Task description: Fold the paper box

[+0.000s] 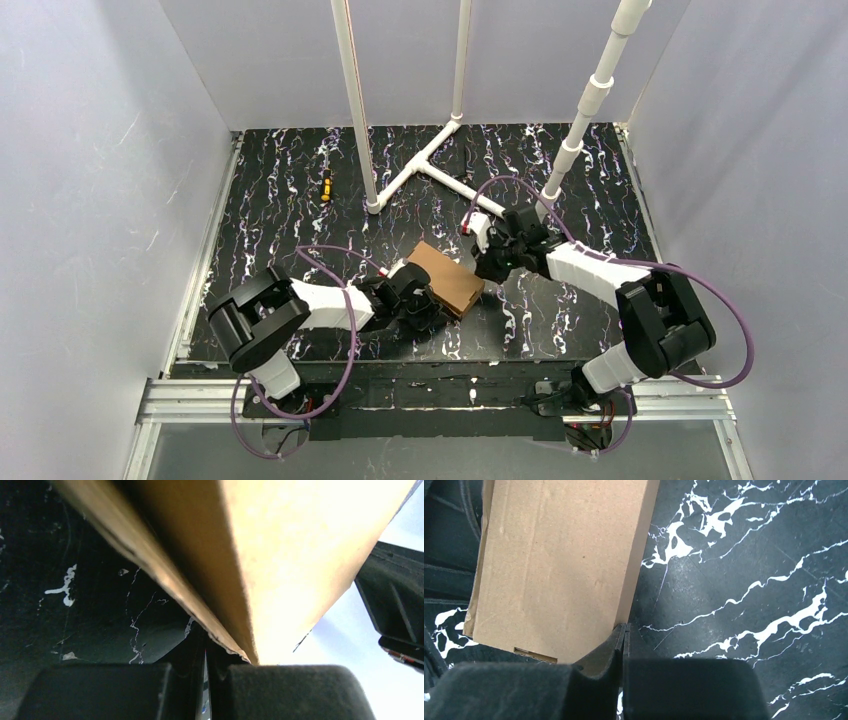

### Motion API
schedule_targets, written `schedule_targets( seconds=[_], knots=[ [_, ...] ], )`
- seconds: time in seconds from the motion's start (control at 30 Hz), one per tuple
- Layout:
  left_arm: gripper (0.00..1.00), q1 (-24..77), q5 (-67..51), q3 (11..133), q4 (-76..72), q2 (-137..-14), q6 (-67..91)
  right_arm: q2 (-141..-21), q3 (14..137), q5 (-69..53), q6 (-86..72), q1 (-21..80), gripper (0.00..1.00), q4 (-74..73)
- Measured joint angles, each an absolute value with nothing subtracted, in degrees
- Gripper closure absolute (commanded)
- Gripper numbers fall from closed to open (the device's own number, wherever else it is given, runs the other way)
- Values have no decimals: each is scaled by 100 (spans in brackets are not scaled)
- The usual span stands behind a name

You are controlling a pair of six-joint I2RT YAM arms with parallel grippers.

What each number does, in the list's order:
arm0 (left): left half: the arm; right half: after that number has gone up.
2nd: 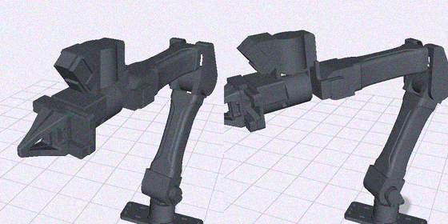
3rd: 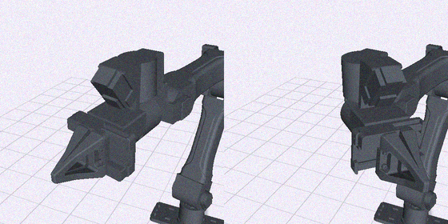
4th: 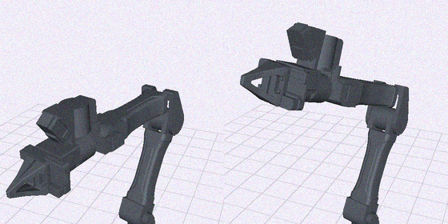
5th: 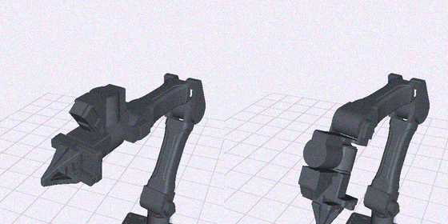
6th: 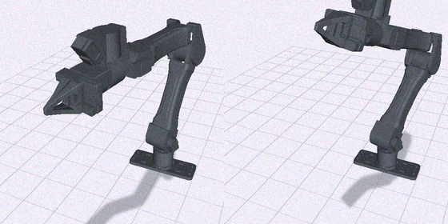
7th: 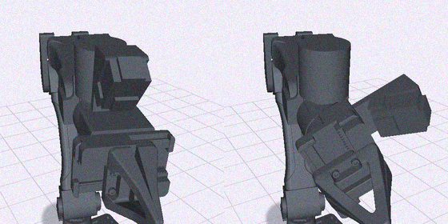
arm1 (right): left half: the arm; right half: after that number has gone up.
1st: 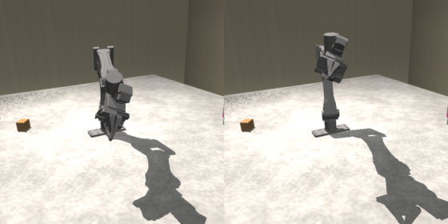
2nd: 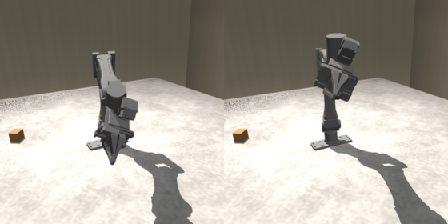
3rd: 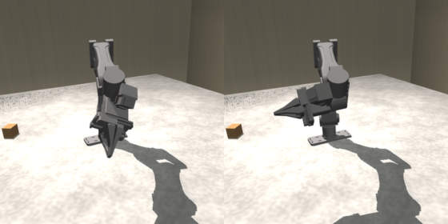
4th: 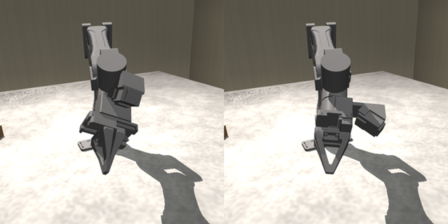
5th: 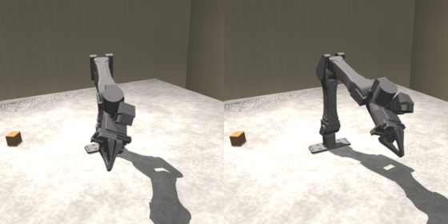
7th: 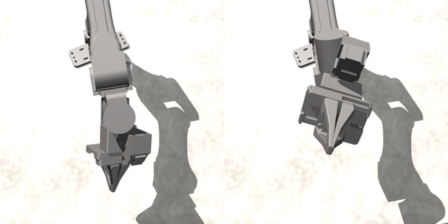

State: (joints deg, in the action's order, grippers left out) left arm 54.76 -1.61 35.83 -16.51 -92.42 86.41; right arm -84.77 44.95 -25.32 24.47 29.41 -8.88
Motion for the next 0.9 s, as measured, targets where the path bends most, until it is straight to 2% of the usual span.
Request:
schedule_targets(
  seconds=[0.27,0.37,0.47,0.63,0.77,0.9],
  knots=[
    [100,5295,-198,3820,-1284,-9310,8479,-8530,4495,-2224,2591,3245,92,-663],
    [100,5247,-252,3874,-1144,-9288,8195,-8534,4495,-2220,2593,3271,83,-637],
    [100,5199,-141,3940,-661,-9107,7841,-8534,4495,-2091,2521,3350,81,-644],
    [100,5092,314,3953,513,-8248,7100,-8545,4495,-1841,2327,3356,78,-642],
    [100,4873,449,3514,784,-7264,6519,-8545,4495,-1765,2255,3273,76,-635],
    [100,3955,204,3041,827,-6731,5791,-8545,4495,-1702,2250,3264,76,-591]
  ],
)
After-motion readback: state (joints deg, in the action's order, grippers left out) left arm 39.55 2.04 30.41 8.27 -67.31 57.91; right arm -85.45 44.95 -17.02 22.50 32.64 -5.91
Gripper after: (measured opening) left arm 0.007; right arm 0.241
